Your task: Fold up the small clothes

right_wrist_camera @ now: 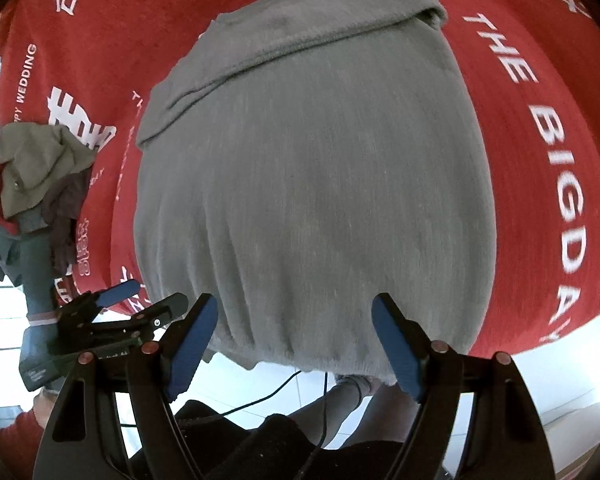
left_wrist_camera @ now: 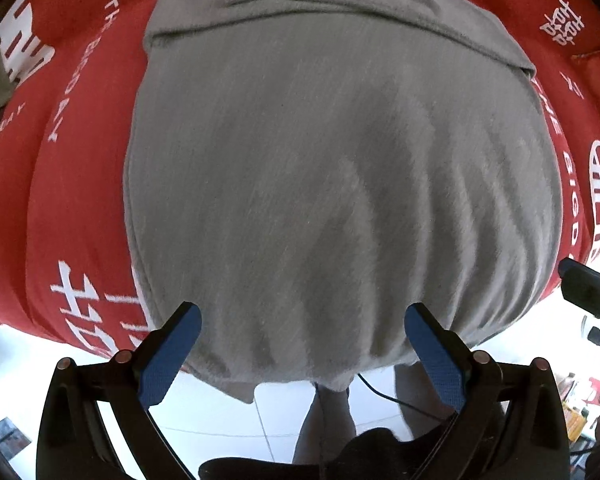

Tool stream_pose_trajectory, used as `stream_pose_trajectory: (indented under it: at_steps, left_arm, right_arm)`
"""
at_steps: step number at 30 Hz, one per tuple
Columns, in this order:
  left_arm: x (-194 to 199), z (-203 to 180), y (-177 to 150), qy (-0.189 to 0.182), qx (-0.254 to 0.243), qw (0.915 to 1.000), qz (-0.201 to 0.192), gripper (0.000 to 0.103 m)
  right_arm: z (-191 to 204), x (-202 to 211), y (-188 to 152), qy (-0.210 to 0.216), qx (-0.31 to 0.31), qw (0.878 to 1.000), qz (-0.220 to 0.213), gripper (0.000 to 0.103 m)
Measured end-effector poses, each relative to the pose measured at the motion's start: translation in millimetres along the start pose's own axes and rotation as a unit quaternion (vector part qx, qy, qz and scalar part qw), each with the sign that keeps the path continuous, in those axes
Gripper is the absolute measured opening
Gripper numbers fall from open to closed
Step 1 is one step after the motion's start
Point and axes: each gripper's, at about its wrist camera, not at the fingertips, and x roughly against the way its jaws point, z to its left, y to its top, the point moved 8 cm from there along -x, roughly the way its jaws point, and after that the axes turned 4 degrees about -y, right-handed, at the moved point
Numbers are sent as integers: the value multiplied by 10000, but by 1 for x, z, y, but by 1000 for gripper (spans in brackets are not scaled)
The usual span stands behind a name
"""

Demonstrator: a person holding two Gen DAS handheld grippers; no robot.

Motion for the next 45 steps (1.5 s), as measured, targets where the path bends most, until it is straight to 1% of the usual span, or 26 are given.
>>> stream_pose_trajectory:
  at_steps: [3,5,8,9,11,12,13,15,18,20,23,24,27,29,33,37,39,41,44,45]
  left_arm:
    - [-6,25,-19,16,17,10000,8,102]
    - [-10,28,-50,39,64,10000,-24,102]
    - [-13,39,-58,8,142,9999,-60,102]
    - [-17,55,-60,2,160,9998,-76,102]
    - [-29,68,-67,-4,220,9997,-73,102]
    - [-33,72,-76,-13,274,9996,-42,102]
    - [-42,84,-81,-21,306,9995,-22,102]
    - [-53,91,-94,-36,391,9992,-5,102]
    - [-57,103,-113,-26,474,9988,-88,102]
    - [-61,118,-125,-79,582,9982,-136,102]
    - [-64,151,-143,-421,908,9947,-224,102]
    - [-66,155,-145,-497,946,9940,-235,102]
    - [-80,175,-158,-632,939,9934,-162,102]
    - [-97,182,-166,-757,875,9933,-31,102]
    - [-118,187,-177,-1039,632,9925,138,102]
    - [-130,192,-192,-1042,427,9935,194,102]
    - [-133,195,-202,-1249,468,9907,266,102]
    - [-134,194,-210,-1606,558,9848,357,102]
    - [-136,191,-212,-1792,483,9821,323,102]
    - [-136,195,-214,-1895,534,9799,313,102]
  right_arm:
    - [-5,0,-11,-77,-11,10000,30,82]
    - [-11,1,-17,-61,-83,9999,67,82]
    - [-22,2,-23,-34,-123,9998,162,82]
    - [-25,0,-24,-31,-113,9997,199,82]
    - [-32,-5,-28,-21,-63,9995,316,82]
    - [-37,-9,-30,-22,-35,9992,404,82]
    - [-40,-11,-33,-10,-16,9989,470,82]
    - [-49,-13,-39,50,25,9983,575,82]
    - [-61,-15,-49,87,53,9977,676,82]
    - [-69,-19,-55,98,53,9971,757,82]
    - [-84,-29,-67,114,94,9953,956,82]
    - [-88,-34,-72,113,125,9946,1023,82]
    - [-102,-46,-78,129,204,9936,1102,82]
    - [-108,-54,-78,225,202,9927,1167,82]
    - [-107,-69,-75,432,212,9896,1352,82]
    - [-101,-74,-82,593,489,9852,1534,82]
    - [-97,-77,-83,729,546,9834,1572,82]
    - [-91,-79,-84,946,551,9807,1618,81]
    - [-82,-74,-83,1254,620,9766,1632,81]
    - [-78,-74,-82,1345,594,9756,1633,81]
